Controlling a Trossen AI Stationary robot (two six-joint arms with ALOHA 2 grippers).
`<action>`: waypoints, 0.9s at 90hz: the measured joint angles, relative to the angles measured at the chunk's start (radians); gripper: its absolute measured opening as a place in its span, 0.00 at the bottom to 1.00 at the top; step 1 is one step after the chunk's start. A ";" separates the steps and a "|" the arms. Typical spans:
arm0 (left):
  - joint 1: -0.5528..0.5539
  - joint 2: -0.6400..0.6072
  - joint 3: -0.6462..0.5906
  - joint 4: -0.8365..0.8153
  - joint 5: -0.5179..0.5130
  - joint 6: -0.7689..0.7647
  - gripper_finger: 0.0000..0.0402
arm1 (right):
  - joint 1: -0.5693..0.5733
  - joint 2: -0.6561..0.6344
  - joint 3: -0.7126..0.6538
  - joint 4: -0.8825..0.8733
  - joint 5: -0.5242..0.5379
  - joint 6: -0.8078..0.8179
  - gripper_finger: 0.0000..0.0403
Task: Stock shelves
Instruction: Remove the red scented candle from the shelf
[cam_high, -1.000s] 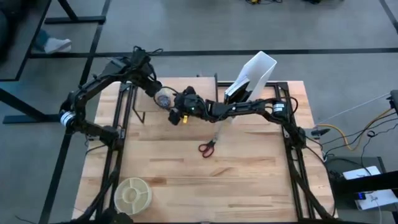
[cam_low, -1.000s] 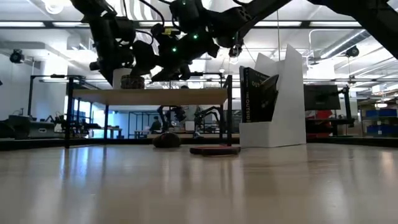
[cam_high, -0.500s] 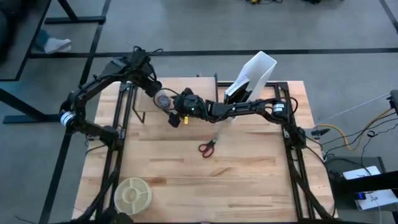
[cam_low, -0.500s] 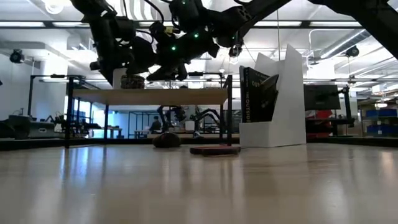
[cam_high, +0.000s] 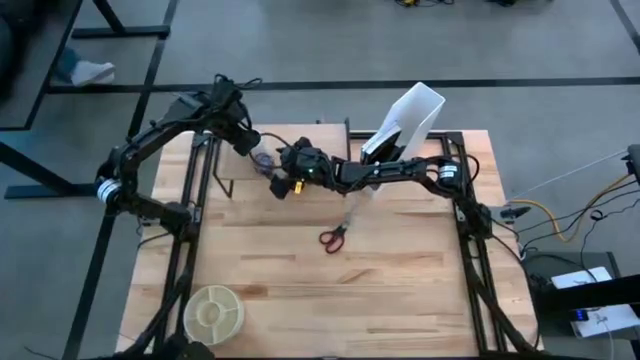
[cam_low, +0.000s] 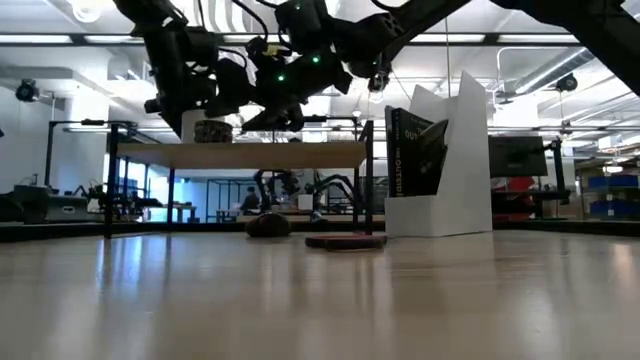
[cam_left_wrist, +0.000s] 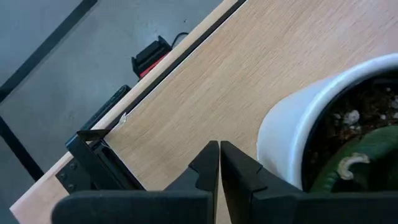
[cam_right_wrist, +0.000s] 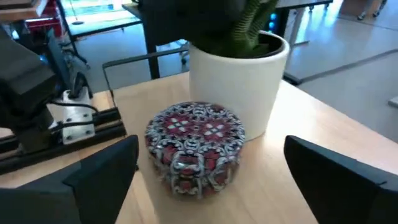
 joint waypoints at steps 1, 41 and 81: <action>0.000 0.000 0.000 0.000 0.000 0.000 0.00 | 0.000 0.000 0.000 0.003 0.000 0.000 0.98; 0.000 0.000 0.000 0.005 0.000 0.003 0.00 | 0.027 0.089 0.060 0.068 0.083 0.029 0.97; 0.000 0.000 0.000 0.008 0.000 0.003 0.00 | 0.038 0.301 0.394 -0.160 0.209 0.085 0.97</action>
